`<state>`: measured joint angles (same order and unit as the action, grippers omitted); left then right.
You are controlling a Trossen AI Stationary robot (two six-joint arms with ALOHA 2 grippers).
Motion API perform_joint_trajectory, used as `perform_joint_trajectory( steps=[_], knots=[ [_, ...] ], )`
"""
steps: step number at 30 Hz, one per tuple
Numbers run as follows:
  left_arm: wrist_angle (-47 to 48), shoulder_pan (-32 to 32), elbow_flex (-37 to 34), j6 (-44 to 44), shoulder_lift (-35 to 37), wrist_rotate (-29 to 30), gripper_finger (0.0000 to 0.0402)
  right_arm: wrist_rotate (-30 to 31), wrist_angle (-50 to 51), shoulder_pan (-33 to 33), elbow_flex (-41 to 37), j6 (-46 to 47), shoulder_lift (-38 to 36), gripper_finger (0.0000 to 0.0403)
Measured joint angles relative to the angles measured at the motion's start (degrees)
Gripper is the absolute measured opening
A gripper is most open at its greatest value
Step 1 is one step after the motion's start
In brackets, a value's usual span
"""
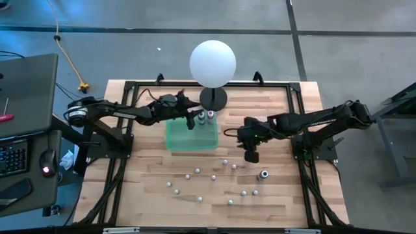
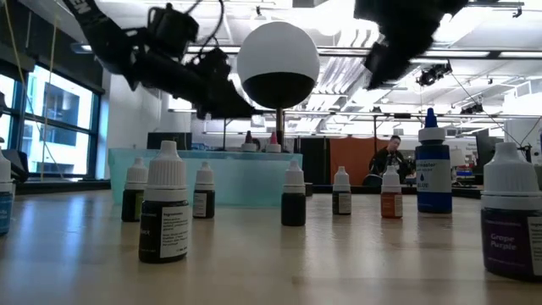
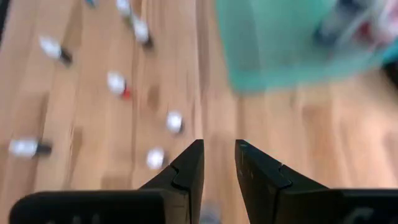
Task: Pick & Place food coloring
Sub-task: Put the big blue food coloring bottle into the green bin
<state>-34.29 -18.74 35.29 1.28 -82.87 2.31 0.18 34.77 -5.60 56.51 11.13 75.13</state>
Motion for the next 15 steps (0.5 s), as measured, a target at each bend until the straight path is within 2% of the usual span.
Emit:
perform_joint_trajectory(
  steps=[5, 15],
  knots=[
    [0.6, 0.0, 0.0, -0.1, 4.7, -1.0, 0.0149, -3.6, 10.7, -1.4, 0.0, 6.9, 0.0, 0.0083],
    [1.3, 0.0, 0.0, -2.5, 8.2, -1.2, 0.0150, 1.2, 11.4, -4.5, -0.5, 8.4, 0.3, 0.0083]
  ],
)
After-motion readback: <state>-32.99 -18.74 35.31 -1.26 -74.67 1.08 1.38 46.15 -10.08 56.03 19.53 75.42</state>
